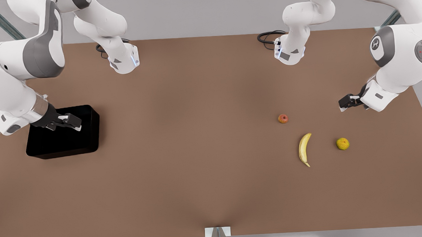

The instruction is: Place the storage box in the middle with the right arm, and place the apple in the storage box with the left arm

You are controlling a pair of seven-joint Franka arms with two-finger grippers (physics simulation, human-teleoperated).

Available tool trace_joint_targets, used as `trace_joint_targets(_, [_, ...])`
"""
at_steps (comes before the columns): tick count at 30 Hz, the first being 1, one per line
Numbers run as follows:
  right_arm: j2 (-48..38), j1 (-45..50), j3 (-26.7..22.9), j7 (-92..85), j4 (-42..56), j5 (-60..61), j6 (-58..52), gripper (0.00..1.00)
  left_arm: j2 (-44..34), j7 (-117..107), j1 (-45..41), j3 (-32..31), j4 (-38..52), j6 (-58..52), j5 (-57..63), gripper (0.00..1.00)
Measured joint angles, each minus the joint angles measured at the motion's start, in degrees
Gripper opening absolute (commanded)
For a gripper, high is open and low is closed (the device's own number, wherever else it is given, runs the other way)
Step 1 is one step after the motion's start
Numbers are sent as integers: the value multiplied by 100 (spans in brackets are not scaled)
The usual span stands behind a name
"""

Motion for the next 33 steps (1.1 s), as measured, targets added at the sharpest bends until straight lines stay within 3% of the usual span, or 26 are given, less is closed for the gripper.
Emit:
trace_joint_targets(4, [0, -22, -62, -66, -121, -60, -84, 100, 644, -172, -304, -173, -139, -302, -1, 100])
trace_joint_targets(7, [-153, -727, -141, -936, -673, -128, 0, 100, 186, -288, -635, -160, -2253, 1905, -20, 100])
trace_joint_targets(12, [-357, -2010, -141, -2719, -1827, -158, 1051, 100, 282, -632, -667, -176, -4194, 4055, -46, 100])
trace_joint_targets(17, [-352, -2532, -140, -3123, -3023, -248, 2175, 100, 606, -1679, -868, -363, -4247, 4219, -54, 100])
trace_joint_targets(24, [358, -3648, -150, -4406, -3085, -453, 3430, 100, 1042, -1758, -884, -476, -4545, 4774, -55, 100])
trace_joint_targets(28, [771, -3951, -149, -4527, -3779, -450, 4789, 100, 1237, -1766, -871, -485, -4689, 5124, -55, 100])
trace_joint_targets(33, [1184, -4106, -149, -4534, -3963, -449, 5336, 100, 1494, -1767, -879, -485, -4634, 5158, -55, 100])
